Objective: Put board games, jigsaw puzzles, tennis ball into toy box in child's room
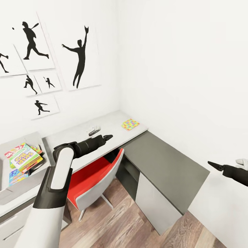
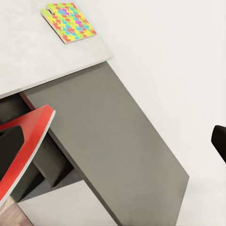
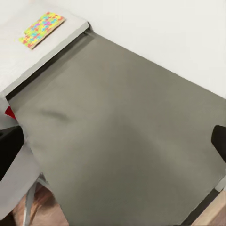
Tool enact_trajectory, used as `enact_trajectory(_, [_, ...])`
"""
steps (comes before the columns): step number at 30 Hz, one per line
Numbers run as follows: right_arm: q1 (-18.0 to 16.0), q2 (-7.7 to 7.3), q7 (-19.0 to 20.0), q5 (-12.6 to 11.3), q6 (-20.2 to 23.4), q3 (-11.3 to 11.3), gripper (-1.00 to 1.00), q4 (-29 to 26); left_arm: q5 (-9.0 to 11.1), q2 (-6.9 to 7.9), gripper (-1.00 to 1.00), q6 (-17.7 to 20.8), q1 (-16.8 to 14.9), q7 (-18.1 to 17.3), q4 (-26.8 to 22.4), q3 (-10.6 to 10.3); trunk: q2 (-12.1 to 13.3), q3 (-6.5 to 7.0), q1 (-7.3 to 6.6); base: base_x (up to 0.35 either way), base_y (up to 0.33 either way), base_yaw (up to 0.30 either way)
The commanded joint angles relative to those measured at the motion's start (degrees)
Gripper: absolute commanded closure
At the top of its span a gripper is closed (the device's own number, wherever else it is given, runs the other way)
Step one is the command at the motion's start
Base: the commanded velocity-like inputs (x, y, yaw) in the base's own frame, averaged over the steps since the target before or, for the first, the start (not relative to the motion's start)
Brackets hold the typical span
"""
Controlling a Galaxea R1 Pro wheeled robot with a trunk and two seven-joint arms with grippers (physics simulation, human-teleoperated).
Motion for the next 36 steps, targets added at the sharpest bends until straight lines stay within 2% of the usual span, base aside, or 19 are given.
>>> enact_trajectory(1, [0.0, -0.01, 1.3, 0.2, 0.2, -0.1, -1.0, -0.3, 0.6, -0.02, -1.0, 0.2, -0.1, 0.5, 0.0, 0.0, -0.1, -0.12, 0.04, 0.0, 0.0, -0.039])
enact_trajectory(7, [0.0, 0.0, 4.4, 1.0, -0.1, -0.1, -1.0, -1.0, 0.6, -0.04, -1.0, 0.2, 0.0, 0.3, 0.0, 0.0, -0.1, -0.1, 0.04, 0.0, 0.0, -0.071])
enact_trajectory(20, [0.0, 0.16, 5.9, 1.3, 0.0, 0.5, -1.0, -1.6, 0.5, 0.06, -1.0, 0.1, 0.5, 0.3, 0.0, 0.1, -0.1, 0.29, 0.04, 0.0, 0.0, -0.201])
enact_trajectory(21, [0.0, 0.2, 6.1, 1.2, 5.2, 0.8, -1.0, -1.9, 0.8, 0.54, -1.0, 0.2, 0.4, 0.3, 0.5, 0.3, -0.1, 0.34, 0.04, 0.008, 0.041, -0.239])
enact_trajectory(36, [0.0, 0.33, 6.2, 1.2, 7.2, 0.8, -1.0, -2.0, 0.4, 1.0, -1.0, 0.1, -0.4, 0.6, 1.7, 0.1, -0.1, 1.06, 0.04, 0.13, 0.15, -0.245])
